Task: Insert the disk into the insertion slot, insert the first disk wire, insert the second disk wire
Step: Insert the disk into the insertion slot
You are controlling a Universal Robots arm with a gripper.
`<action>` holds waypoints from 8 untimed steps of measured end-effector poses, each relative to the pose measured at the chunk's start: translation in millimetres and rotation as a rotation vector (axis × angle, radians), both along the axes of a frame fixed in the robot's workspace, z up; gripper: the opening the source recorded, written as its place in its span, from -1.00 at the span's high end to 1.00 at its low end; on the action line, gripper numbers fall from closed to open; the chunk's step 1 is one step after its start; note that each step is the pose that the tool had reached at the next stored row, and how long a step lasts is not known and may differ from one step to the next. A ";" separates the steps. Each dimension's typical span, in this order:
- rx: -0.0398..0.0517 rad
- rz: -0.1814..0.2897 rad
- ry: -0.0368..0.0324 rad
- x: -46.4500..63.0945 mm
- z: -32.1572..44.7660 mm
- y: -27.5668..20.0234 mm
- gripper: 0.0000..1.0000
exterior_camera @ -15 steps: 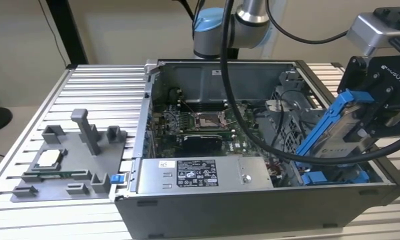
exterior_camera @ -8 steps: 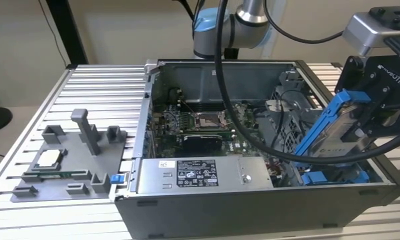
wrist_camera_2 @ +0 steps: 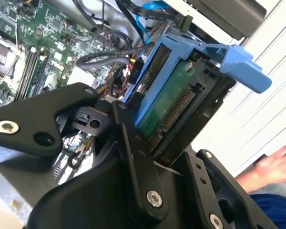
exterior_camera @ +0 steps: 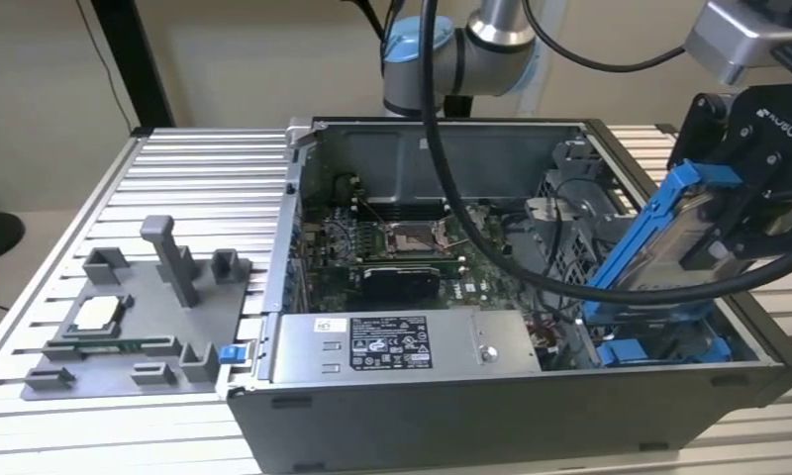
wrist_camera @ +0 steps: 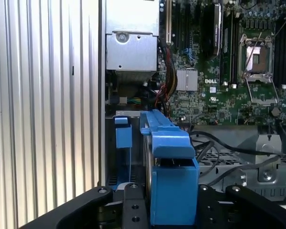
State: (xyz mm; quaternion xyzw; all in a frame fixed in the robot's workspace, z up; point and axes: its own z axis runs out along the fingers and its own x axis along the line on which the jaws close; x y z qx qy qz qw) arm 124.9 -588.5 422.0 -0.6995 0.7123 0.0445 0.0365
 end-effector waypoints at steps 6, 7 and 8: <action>-0.0002 0.000 -0.0553 -1.7 -3.1 -0.1 1.00; -0.0006 0.000 -0.0555 -1.9 -4.2 -0.1 1.00; -0.0012 0.000 -0.0556 -2.1 -5.3 -0.1 1.00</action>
